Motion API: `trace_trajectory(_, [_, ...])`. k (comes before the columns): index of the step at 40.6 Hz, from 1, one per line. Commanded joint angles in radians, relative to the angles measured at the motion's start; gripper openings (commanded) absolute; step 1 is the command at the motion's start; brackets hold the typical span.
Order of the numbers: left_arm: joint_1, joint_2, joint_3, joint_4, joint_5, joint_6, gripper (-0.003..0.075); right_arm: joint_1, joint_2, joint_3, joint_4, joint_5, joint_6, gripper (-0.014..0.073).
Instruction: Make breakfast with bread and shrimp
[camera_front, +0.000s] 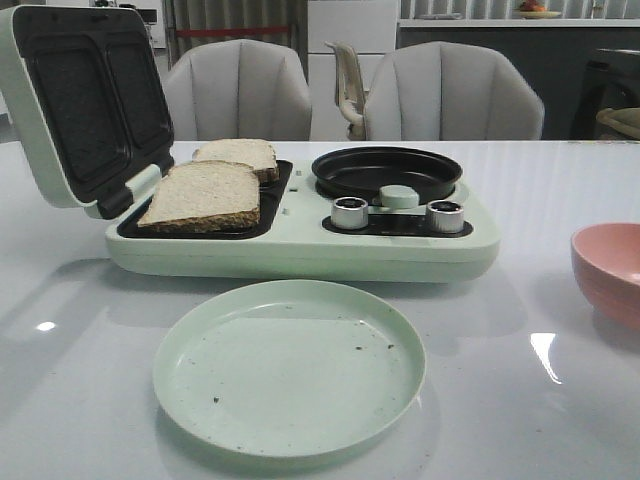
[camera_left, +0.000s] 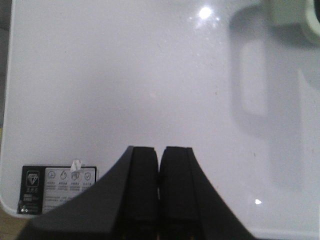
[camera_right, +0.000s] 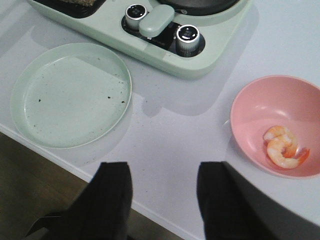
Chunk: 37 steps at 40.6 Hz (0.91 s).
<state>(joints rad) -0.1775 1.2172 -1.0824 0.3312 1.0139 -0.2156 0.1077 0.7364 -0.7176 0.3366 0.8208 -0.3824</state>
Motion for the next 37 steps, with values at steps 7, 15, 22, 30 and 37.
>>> trace_trajectory(7, [0.323,0.2,-0.193,-0.567,-0.242,0.384,0.0109,-0.005,-0.005,-0.025,0.024,-0.05,0.0,0.0422])
trace_trajectory(15, [0.364,0.38,-0.316,-0.746,-0.342,0.399,0.0109,-0.005,-0.005,-0.025,0.024,-0.05,0.0,0.0422])
trace_trajectory(22, [0.364,0.505,-0.42,-0.95,-0.341,0.453,0.0109,-0.005,-0.005,-0.025,0.024,-0.05,0.0,0.0422])
trace_trajectory(30, [0.364,0.552,-0.473,-1.248,-0.23,0.66,0.0109,-0.005,-0.005,-0.025,0.024,-0.049,0.0,0.0422])
trace_trajectory(37, [0.364,0.552,-0.473,-1.392,-0.097,0.847,0.0109,-0.005,-0.005,-0.025,0.024,-0.049,0.0,0.0422])
